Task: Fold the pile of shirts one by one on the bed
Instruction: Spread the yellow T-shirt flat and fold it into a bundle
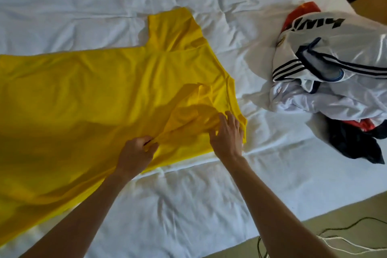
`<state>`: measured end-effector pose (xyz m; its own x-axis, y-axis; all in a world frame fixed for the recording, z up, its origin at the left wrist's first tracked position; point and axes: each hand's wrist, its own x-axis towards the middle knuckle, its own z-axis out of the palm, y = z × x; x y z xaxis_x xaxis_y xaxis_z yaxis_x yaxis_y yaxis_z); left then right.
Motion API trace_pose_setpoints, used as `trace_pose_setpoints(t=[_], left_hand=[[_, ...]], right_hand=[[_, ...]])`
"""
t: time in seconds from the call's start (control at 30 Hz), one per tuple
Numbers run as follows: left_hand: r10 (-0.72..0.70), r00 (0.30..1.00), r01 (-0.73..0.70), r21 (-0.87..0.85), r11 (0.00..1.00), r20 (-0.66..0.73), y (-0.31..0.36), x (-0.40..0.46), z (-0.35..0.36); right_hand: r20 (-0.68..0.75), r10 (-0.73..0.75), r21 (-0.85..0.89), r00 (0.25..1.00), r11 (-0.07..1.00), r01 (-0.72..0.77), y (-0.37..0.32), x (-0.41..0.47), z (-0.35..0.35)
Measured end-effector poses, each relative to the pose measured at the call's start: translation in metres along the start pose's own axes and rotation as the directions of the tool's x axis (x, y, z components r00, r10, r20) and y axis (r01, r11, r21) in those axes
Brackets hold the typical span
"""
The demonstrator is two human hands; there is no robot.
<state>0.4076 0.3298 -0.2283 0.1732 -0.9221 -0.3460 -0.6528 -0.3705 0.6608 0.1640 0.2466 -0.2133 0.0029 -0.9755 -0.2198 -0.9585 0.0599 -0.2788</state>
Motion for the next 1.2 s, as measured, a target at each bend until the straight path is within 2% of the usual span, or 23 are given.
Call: trace_pose_setpoints(t=[0.17, 0.27, 0.33, 0.4, 0.43, 0.5, 0.6, 0.7, 0.77, 0.83, 0.93, 1.0, 1.1, 1.2], left_hand=[[-0.064, 0.997, 0.066, 0.037, 0.997, -0.048, -0.004, 0.01, 0.009], [-0.025, 0.999, 0.026, 0.025, 0.999, -0.04, -0.005, 0.006, 0.003], [0.034, 0.999, -0.034, 0.027, 0.999, -0.01, -0.006, -0.003, -0.008], [0.012, 1.0, -0.014, 0.063, 0.998, 0.024, -0.007, -0.017, -0.02], [-0.02, 1.0, 0.018, 0.08, 0.997, 0.021, -0.011, -0.024, -0.026], [-0.059, 0.998, 0.063, 0.121, 0.991, -0.038, -0.025, -0.041, -0.04], [0.039, 0.992, 0.001, 0.309, 0.951, -0.123, -0.057, -0.067, -0.059], [-0.021, 0.987, 0.087, 0.415, 0.905, -0.162, -0.09, -0.094, -0.078], [-0.116, 0.975, 0.192, 0.448, 0.873, -0.192, -0.106, -0.109, -0.092], [-0.145, 0.975, 0.214, 0.518, 0.828, -0.171, -0.119, -0.123, -0.104], [-0.204, 0.974, 0.219, 0.609, 0.762, -0.095, -0.131, -0.142, -0.114], [-0.219, 0.971, 0.228, 0.644, 0.73, -0.096, -0.136, -0.149, -0.122], [-0.239, 0.951, 0.308, 0.595, 0.742, -0.195, -0.151, -0.149, -0.136], [-0.216, 0.922, 0.347, 0.438, 0.829, -0.321, -0.17, -0.148, -0.149]], right_hand=[[-0.12, -0.033, 0.062, 0.992, 0.997, 0.041, 0.038, -0.017, 0.021], [-0.178, -0.019, 0.112, 0.984, 0.993, 0.039, 0.05, -0.008, 0.023], [-0.185, 0.008, 0.048, 0.983, 0.999, 0.001, 0.044, -0.009, 0.022], [-0.23, -0.031, -0.071, 0.973, 0.997, 0.015, 0.021, -0.017, 0.022], [-0.238, -0.117, -0.098, 0.964, 0.991, 0.096, 0.006, -0.025, 0.023], [-0.205, -0.363, -0.056, 0.909, 0.931, 0.36, -0.03, -0.043, 0.03], [-0.05, -0.627, 0.052, 0.777, 0.775, 0.629, -0.087, -0.067, 0.054], [0.094, -0.73, 0.109, 0.677, 0.683, 0.722, -0.132, -0.088, 0.08], [0.119, -0.769, 0.126, 0.629, 0.64, 0.758, -0.152, -0.095, 0.09], [0.103, -0.797, 0.119, 0.596, 0.604, 0.788, -0.165, -0.099, 0.099], [0.061, -0.798, 0.091, 0.6, 0.603, 0.793, -0.172, -0.096, 0.104], [0.082, -0.786, 0.082, 0.612, 0.617, 0.782, -0.177, -0.092, 0.103], [0.129, -0.76, 0.082, 0.636, 0.648, 0.757, -0.18, -0.086, 0.102], [0.15, -0.714, 0.107, 0.684, 0.699, 0.707, -0.182, -0.083, 0.101]])
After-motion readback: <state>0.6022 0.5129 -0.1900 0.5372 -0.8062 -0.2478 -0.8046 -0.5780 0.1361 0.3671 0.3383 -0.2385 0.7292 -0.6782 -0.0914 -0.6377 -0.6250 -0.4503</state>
